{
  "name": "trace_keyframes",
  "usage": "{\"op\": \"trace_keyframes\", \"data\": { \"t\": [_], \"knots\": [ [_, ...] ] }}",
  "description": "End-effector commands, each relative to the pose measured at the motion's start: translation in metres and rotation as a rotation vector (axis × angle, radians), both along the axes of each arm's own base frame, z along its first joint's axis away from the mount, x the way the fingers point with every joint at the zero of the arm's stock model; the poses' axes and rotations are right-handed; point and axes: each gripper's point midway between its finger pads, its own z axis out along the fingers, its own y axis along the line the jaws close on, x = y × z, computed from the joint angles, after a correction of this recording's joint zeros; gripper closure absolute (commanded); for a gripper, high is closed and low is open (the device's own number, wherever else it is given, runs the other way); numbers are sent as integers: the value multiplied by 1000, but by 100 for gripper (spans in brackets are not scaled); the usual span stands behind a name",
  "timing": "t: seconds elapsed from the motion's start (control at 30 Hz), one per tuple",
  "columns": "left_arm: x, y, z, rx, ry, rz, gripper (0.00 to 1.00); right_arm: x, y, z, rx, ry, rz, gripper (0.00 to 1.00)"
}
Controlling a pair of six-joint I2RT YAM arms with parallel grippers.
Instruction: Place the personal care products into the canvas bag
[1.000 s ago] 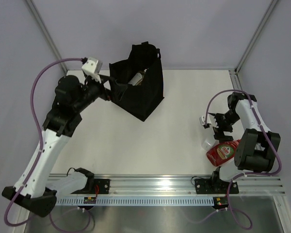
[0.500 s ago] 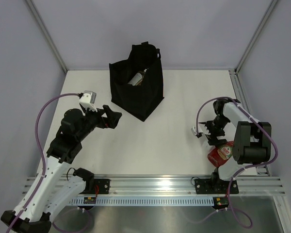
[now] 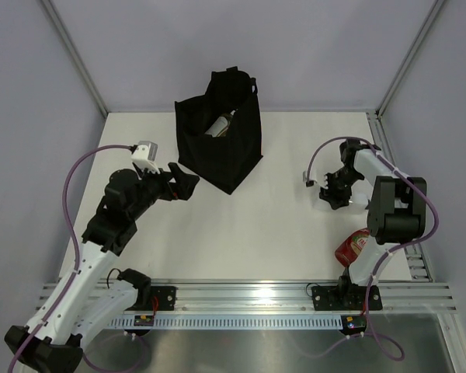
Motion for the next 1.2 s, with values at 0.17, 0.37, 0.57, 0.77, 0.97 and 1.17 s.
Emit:
{"op": "trace_keyframes", "data": {
  "t": [0.17, 0.37, 0.57, 0.77, 0.97, 1.17],
  "knots": [
    [4, -6, 11, -52, -44, -10, 1, 60, 67, 59, 390, 32, -466, 100],
    [3, -6, 7, -60, -36, -9, 1, 72, 108, 99, 640, 236, -633, 100],
    [2, -6, 11, -78, -36, -6, 1, 78, 135, 158, 832, 372, -649, 100],
    [2, -6, 12, -104, -35, 5, 1, 97, 171, 232, 887, 329, -654, 100],
    [4, -6, 14, -113, -32, 16, 1, 110, 221, 320, 1029, 217, -621, 100],
    [10, -8, 10, -116, -11, 27, 1, 120, 287, 390, 1219, 147, -580, 100]
  ]
}}
